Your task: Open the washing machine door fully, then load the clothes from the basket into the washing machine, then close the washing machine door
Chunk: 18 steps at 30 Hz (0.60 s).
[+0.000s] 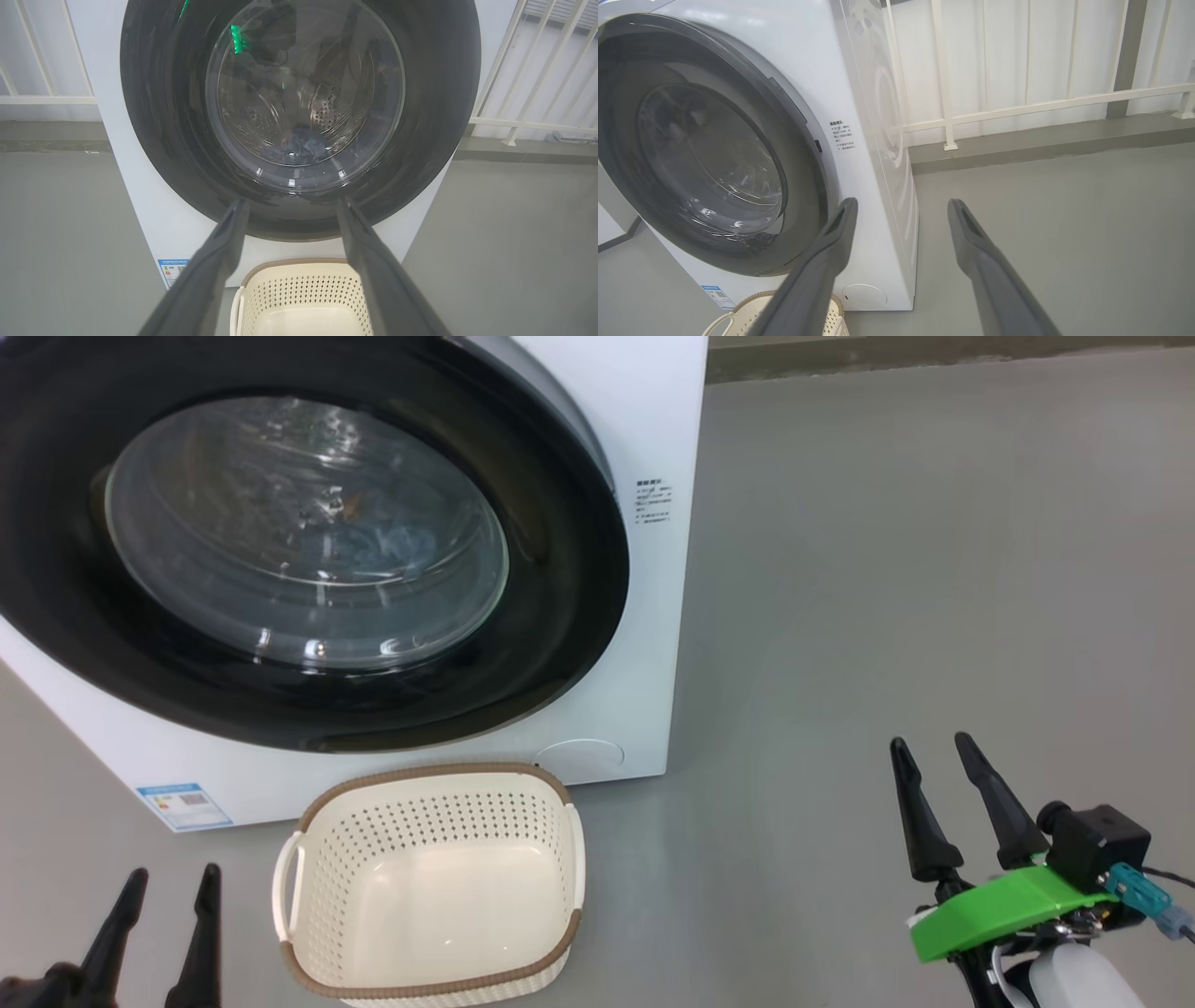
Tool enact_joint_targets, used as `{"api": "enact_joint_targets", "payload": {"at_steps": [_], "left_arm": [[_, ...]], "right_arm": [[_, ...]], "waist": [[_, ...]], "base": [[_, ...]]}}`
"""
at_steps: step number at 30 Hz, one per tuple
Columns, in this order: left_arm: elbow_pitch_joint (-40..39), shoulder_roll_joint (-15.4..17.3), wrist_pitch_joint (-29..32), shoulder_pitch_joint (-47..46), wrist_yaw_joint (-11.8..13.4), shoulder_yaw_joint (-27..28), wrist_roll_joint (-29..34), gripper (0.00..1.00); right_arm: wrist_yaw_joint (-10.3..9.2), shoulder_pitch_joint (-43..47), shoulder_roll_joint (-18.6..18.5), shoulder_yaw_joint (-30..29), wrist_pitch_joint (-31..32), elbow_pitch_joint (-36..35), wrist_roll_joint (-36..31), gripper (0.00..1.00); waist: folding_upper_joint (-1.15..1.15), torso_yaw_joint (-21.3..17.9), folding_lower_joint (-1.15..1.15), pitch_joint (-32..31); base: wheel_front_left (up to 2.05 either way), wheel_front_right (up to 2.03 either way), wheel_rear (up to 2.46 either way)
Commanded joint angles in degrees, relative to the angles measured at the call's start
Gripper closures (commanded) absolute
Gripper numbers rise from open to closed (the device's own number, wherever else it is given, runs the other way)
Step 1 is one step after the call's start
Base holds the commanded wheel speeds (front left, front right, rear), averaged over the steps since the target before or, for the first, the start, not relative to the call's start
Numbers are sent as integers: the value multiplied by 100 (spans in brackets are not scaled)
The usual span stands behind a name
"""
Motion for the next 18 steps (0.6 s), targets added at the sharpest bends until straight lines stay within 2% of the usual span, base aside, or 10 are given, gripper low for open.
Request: {"api": "enact_joint_targets", "payload": {"at_steps": [1,18], "left_arm": [[-115,170,-37,-35,2,261,52,0],[-103,143,-37,27,2,340,104,0]], "right_arm": [[0,4,-59,82,-28,-166,68,0],[0,63,-25,12,-28,-194,45,0]], "waist": [[0,-33,0,-28],[0,-35,0,-13]], "base": [[0,0,0],[0,0,0]]}}
